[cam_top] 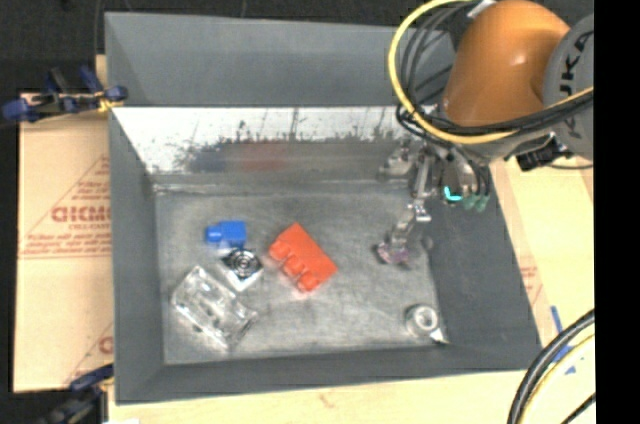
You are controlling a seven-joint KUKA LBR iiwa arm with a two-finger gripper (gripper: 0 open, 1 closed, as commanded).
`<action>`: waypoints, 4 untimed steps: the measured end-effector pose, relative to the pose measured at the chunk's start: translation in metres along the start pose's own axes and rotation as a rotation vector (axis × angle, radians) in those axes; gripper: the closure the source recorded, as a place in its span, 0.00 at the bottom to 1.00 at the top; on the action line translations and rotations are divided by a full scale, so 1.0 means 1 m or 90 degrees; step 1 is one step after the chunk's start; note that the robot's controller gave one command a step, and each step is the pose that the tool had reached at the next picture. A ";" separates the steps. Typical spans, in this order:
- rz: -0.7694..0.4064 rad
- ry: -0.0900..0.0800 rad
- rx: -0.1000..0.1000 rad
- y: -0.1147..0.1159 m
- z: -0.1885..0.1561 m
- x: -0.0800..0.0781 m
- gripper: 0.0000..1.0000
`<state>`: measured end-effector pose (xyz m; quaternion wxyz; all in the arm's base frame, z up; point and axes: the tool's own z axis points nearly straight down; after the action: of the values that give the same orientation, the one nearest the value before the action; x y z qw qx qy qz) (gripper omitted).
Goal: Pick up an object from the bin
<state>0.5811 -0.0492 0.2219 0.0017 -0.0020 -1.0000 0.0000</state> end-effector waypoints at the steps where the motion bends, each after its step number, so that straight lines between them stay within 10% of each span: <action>1: -0.005 -0.009 0.001 -0.061 0.138 0.001 0.00; 3: 0.084 -0.007 -0.001 -0.101 0.108 -0.004 0.00; 4: 0.151 -0.007 -0.002 -0.098 0.147 -0.005 0.00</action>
Offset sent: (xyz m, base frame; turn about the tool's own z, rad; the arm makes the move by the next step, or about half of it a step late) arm -0.0051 -0.0640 -0.1519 -0.0083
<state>0.5848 -0.1468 0.0752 -0.0035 -0.1207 -0.9927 -0.0013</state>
